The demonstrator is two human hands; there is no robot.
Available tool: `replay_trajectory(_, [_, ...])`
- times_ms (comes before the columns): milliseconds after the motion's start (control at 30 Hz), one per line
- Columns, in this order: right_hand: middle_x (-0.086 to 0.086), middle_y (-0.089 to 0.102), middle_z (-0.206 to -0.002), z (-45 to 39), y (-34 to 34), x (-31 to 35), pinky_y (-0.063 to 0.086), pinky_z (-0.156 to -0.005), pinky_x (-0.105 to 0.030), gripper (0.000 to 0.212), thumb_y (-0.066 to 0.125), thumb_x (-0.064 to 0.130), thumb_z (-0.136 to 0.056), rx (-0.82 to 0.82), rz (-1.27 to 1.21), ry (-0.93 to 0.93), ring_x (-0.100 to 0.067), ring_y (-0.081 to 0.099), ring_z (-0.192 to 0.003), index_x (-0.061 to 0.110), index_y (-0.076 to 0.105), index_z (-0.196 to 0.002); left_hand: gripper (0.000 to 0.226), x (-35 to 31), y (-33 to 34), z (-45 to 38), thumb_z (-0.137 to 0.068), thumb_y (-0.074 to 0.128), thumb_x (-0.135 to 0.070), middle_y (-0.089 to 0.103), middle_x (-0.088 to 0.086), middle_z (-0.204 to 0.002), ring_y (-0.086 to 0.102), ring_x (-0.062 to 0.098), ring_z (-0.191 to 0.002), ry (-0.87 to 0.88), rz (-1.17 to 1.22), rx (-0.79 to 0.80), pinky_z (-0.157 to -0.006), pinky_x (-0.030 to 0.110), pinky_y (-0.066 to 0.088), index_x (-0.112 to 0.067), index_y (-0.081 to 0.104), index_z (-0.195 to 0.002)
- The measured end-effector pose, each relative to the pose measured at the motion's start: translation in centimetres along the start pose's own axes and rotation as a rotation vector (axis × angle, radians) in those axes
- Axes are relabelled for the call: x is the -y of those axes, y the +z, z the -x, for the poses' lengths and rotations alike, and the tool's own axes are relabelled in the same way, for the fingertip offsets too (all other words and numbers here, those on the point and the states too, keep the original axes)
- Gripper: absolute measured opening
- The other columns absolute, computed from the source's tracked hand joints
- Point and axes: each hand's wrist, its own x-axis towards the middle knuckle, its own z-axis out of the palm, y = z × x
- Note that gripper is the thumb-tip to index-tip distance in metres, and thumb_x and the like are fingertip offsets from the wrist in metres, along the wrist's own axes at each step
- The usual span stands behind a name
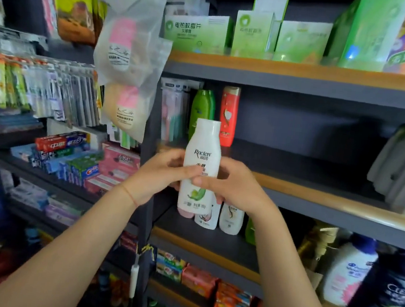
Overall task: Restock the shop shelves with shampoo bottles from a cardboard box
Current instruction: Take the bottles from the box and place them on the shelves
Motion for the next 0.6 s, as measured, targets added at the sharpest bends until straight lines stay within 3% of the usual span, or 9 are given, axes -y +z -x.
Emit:
replay_trajectory(100, [0.001,0.074,-0.097,0.2,1.1,-1.9,0.045,-0.049,-0.022,0.033,0.078,0.024,-0.084,0.006,-0.035,0.033,0.003,0.059,-0.056,0.022,0.068,-0.116,0.036,2.4,0.5,0.4,-0.075,0.078,-0.03,0.076,0.002,-0.105,0.072,0.023,-0.096,-0.039,0.061,-0.024,-0.081,0.044,0.057,-0.018,0.07,-0.108])
replay_trajectory(233, [0.004,0.072,-0.098,-0.6,0.3,-2.0,0.046,-0.051,-0.017,0.039,0.077,0.021,-0.084,-0.091,-0.067,-0.004,0.003,0.063,-0.064,0.025,0.066,-0.122,0.026,2.1,1.1,-1.1,-0.084,0.072,-0.02,0.076,-0.002,-0.105,0.071,0.011,-0.09,0.041,0.102,-0.072,-0.065,0.021,0.054,-0.02,0.071,-0.111])
replay_trajectory(367, [0.013,0.072,-0.098,-1.7,-2.5,-1.2,0.054,-0.068,-0.024,0.038,0.078,0.016,-0.082,-0.298,-0.068,-0.134,-0.003,0.066,-0.085,0.034,0.065,-0.113,0.033,0.0,1.8,-3.9,-0.088,0.07,-0.032,0.073,-0.01,-0.113,0.066,0.0,-0.104,0.12,0.03,-0.1,-0.085,0.016,0.052,-0.026,0.069,-0.12])
replay_trajectory(433, [0.012,0.071,-0.096,-2.1,-4.2,-0.9,0.058,-0.073,-0.033,0.039,0.077,0.013,-0.082,-0.375,-0.034,-0.158,-0.009,0.067,-0.086,0.041,0.062,-0.104,0.025,-0.3,2.3,-5.5,-0.094,0.063,-0.039,0.067,-0.023,-0.11,0.06,-0.014,-0.099,0.117,-0.087,-0.111,-0.081,0.006,0.044,-0.034,0.068,-0.117])
replay_trajectory(500, [0.009,0.069,-0.092,-2.8,-5.7,-0.9,0.06,-0.068,-0.032,0.037,0.075,0.012,-0.084,-0.385,0.02,-0.12,-0.013,0.067,-0.074,0.037,0.06,-0.105,0.022,0.2,2.9,-7.1,-0.094,0.062,-0.044,0.062,-0.029,-0.108,0.057,-0.01,-0.105,0.061,-0.218,-0.075,-0.087,0.011,0.041,-0.039,0.067,-0.115])
replay_trajectory(600, [-0.003,0.068,-0.096,-4.4,-7.7,-2.2,0.061,-0.065,-0.034,0.04,0.075,0.012,-0.084,-0.385,0.087,0.066,-0.019,0.067,-0.067,0.026,0.057,-0.117,0.02,2.2,3.6,-9.0,-0.082,0.064,-0.058,0.067,-0.026,-0.107,0.053,0.013,-0.12,0.123,-0.631,-0.04,-0.109,0.034,0.029,-0.048,0.069,-0.1])
